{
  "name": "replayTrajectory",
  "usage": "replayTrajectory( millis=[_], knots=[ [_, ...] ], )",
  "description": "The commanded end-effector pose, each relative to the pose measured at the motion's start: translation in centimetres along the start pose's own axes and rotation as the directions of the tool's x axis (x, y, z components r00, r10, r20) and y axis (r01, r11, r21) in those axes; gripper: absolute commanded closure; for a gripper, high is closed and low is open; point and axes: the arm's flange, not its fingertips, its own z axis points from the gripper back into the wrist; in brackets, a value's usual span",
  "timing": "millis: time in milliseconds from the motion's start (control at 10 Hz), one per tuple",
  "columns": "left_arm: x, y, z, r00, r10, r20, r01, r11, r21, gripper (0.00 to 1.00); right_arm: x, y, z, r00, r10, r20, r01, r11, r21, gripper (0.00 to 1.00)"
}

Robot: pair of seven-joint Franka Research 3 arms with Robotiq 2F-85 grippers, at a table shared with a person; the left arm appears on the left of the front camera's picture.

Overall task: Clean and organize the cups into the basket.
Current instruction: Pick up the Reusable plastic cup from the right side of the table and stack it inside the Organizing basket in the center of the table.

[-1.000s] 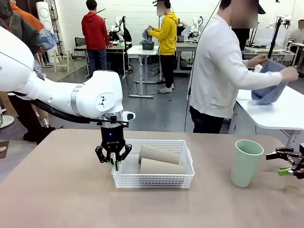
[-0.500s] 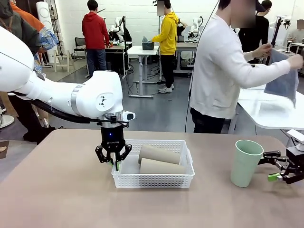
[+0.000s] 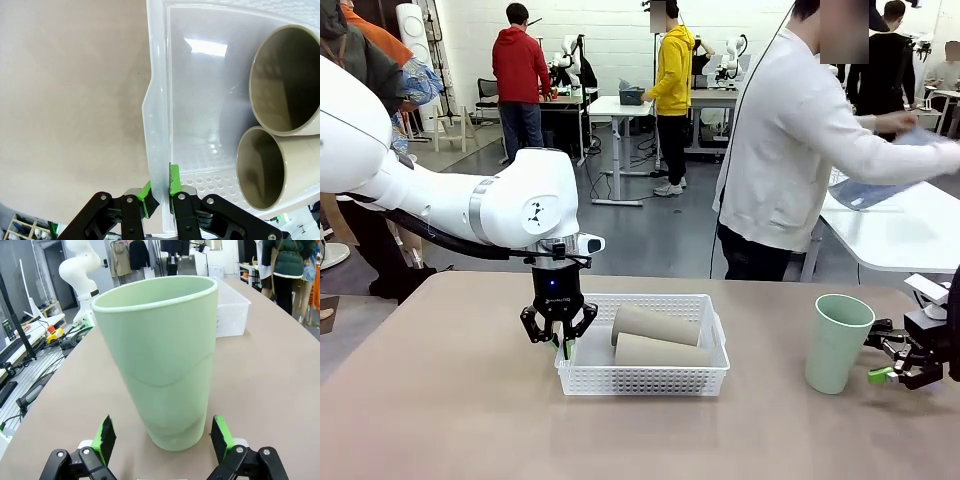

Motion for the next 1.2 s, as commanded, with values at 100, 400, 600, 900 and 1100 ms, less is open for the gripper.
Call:
replayTrajectory(
  millis=[100, 400, 600, 900, 1100],
  knots=[
    [0.0, -0.1, 0.2, 1.000, 0.001, 0.008, -0.001, 1.000, -0.004, 1.00, 0.0, -0.4, -2.2, 0.999, 0.036, 0.003, -0.036, 0.999, 0.018, 0.00],
    [0.0, -0.1, 0.2, 1.000, 0.001, 0.008, -0.001, 1.000, -0.004, 1.00, 0.2, -0.6, -4.6, 0.998, 0.055, -0.010, -0.054, 0.997, 0.062, 0.00],
    [0.0, -0.1, 0.2, 1.000, 0.001, 0.008, -0.001, 1.000, -0.004, 1.00, 0.3, -1.1, -6.2, 0.999, 0.051, -0.005, -0.051, 0.995, 0.080, 0.00],
    [0.0, -0.1, 0.2, 1.000, 0.001, 0.008, -0.001, 1.000, -0.004, 1.00, 0.1, -1.6, -7.9, 0.999, 0.037, 0.019, -0.039, 0.995, 0.095, 0.00],
    [0.0, -0.1, 0.2, 1.000, 0.001, 0.008, -0.001, 1.000, -0.004, 1.00, 0.2, -1.6, -7.6, 0.998, 0.016, 0.058, -0.023, 0.993, 0.113, 0.00]
  ],
)
